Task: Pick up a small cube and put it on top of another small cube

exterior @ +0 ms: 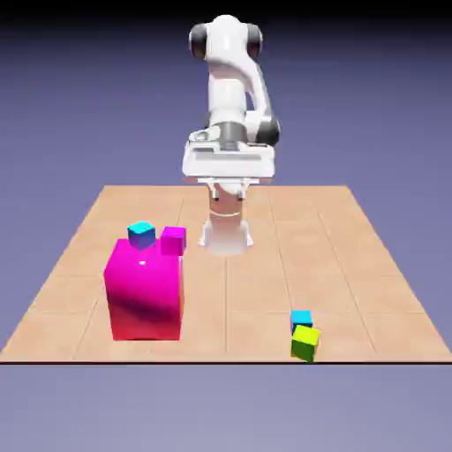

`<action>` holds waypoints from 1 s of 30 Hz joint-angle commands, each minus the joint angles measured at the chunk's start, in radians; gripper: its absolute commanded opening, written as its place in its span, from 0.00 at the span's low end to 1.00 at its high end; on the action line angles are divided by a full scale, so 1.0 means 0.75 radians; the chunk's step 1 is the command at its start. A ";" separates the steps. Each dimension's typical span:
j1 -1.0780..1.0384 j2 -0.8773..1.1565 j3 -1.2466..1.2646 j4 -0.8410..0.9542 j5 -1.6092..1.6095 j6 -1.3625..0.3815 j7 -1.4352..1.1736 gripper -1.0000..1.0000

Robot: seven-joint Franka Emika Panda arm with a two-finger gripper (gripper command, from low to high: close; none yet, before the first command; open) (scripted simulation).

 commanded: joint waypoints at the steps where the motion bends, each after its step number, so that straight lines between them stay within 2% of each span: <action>1: -0.007 0.048 0.016 0.045 0.002 -0.047 0.020 0.50; 30: -0.212 1.450 0.483 1.355 0.051 -1.395 0.613 0.50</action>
